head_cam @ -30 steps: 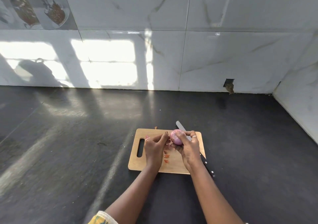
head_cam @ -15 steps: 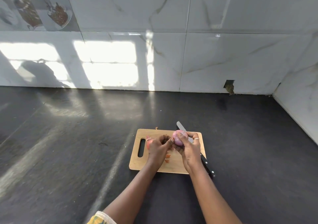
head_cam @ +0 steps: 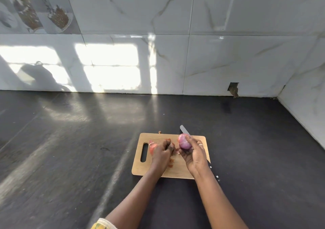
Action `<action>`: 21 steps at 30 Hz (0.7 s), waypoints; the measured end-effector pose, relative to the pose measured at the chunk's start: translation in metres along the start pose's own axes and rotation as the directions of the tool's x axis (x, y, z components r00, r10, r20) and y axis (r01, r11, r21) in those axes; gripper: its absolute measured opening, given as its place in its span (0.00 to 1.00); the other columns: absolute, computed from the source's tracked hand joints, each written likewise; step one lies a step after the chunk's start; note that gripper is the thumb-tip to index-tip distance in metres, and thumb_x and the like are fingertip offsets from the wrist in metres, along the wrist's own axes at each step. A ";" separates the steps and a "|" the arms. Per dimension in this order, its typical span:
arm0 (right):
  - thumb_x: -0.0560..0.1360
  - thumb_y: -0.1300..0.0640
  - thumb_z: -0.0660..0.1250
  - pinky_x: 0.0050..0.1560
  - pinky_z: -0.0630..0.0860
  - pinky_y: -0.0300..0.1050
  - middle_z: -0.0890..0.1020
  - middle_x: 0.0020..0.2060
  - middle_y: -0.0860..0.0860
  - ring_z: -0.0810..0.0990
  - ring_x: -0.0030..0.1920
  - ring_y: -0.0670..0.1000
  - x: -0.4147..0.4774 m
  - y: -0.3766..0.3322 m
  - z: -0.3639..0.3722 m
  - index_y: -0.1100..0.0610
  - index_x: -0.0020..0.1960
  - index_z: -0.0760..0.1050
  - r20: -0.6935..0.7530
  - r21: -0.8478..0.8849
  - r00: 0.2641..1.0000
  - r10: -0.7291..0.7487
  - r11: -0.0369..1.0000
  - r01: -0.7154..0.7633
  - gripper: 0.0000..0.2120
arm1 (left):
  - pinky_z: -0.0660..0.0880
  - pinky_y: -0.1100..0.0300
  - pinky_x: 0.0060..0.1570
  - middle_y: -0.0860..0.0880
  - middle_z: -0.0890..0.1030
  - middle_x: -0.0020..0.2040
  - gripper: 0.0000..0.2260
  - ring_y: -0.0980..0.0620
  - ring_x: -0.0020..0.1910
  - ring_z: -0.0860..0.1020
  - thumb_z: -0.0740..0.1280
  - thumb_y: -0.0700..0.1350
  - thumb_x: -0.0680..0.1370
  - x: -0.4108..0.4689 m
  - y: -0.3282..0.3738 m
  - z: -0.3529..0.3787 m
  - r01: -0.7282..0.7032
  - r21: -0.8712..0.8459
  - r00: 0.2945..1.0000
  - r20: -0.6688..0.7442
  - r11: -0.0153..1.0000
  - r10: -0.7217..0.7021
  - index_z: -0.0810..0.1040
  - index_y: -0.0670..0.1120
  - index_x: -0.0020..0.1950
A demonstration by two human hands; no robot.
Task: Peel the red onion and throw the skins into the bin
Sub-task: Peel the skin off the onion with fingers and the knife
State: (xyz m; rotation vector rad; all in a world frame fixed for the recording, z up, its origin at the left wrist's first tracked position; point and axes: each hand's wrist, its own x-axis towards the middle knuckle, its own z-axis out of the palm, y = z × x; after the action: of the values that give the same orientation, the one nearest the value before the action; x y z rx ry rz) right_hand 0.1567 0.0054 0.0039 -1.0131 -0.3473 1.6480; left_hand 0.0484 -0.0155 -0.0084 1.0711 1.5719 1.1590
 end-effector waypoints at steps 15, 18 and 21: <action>0.75 0.58 0.68 0.24 0.76 0.38 0.77 0.39 0.60 0.77 0.25 0.50 -0.002 -0.006 -0.003 0.65 0.59 0.75 0.029 0.109 0.991 0.133 0.985 -0.136 0.16 | 0.73 0.49 0.58 0.49 0.85 0.40 0.07 0.47 0.47 0.80 0.67 0.38 0.73 0.002 0.002 -0.007 -0.144 0.316 0.973 -0.130 0.938 0.193 0.84 0.45 0.44; 0.75 0.59 0.67 0.26 0.76 0.38 0.79 0.41 0.59 0.78 0.28 0.50 -0.006 -0.006 -0.003 0.62 0.59 0.76 0.057 0.069 0.995 0.084 0.994 -0.088 0.14 | 0.72 0.49 0.61 0.50 0.85 0.44 0.07 0.54 0.46 0.82 0.68 0.45 0.74 -0.002 0.008 -0.005 -0.176 0.267 0.972 -0.108 0.948 0.211 0.84 0.47 0.48; 0.77 0.60 0.64 0.30 0.78 0.38 0.81 0.41 0.57 0.81 0.31 0.49 -0.009 -0.005 -0.001 0.60 0.57 0.77 0.114 0.053 0.993 0.026 0.998 -0.032 0.10 | 0.70 0.43 0.61 0.65 0.82 0.36 0.07 0.63 0.38 0.81 0.66 0.55 0.71 -0.007 0.013 -0.004 -0.241 0.198 0.966 -0.042 0.950 0.254 0.80 0.63 0.47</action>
State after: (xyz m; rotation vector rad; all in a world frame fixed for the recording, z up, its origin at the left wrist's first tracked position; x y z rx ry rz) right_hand 0.1609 -0.0015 0.0110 -0.8898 -0.3623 1.7366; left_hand 0.0480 -0.0203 0.0057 1.4020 1.6626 1.2377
